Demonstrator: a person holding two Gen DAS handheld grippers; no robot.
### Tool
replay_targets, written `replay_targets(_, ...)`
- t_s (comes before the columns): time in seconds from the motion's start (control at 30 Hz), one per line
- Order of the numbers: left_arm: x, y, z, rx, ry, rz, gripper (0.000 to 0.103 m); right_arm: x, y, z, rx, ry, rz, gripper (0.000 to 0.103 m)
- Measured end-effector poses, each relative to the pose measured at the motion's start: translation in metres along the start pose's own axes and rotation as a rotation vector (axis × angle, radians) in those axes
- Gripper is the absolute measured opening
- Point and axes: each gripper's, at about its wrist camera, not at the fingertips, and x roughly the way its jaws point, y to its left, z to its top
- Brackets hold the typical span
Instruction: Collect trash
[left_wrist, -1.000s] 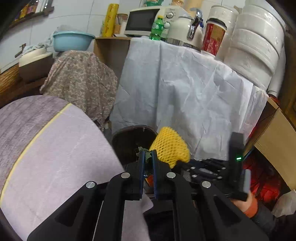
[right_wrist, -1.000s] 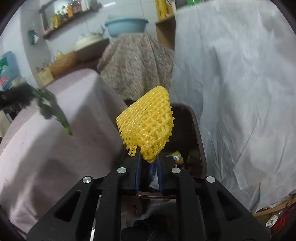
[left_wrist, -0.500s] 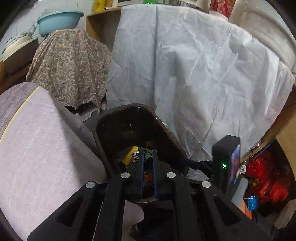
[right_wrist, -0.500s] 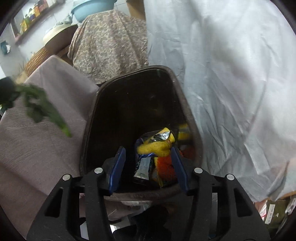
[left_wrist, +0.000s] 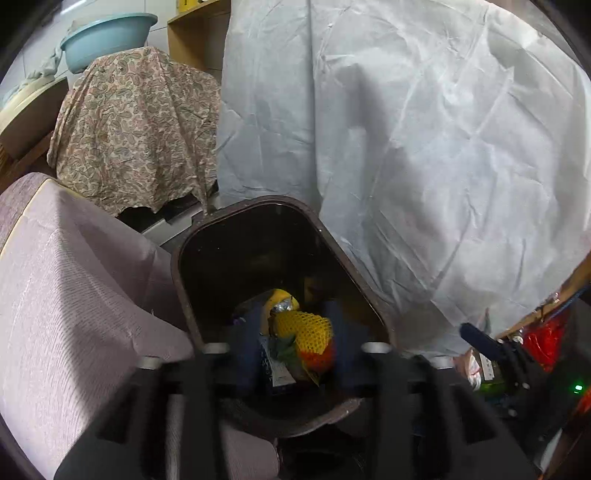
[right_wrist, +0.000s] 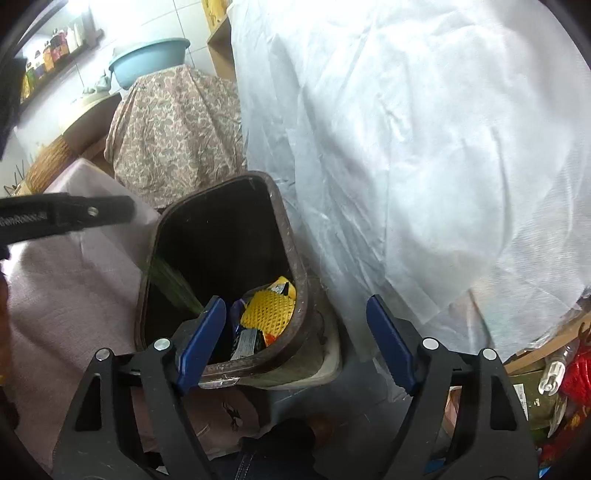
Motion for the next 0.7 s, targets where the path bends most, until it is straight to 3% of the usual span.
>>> replay_targets(0.07, -0.001, 0.001, -0.001, -0.012, -0.026, 0.009, 0.067, -0.003, -0.002, 0.001, 0.003, -0.006, -0.007, 0.081)
replay_targets(0.33, -0.033, -0.001, -0.001, 0.013, -0.083, -0.009, 0.073, -0.015, -0.002, 0.003, -0.005, -0.042, -0.026, 0.081)
replay_targets(0.5, -0.082, 0.007, -0.011, 0.007, -0.170, -0.024, 0.075, -0.035, 0.001, 0.006, -0.010, -0.085, -0.038, 0.085)
replay_targets(0.7, -0.156, 0.042, -0.050, -0.060, -0.326, -0.004, 0.093, -0.071, 0.039, 0.010, -0.084, -0.174, -0.018, 0.091)
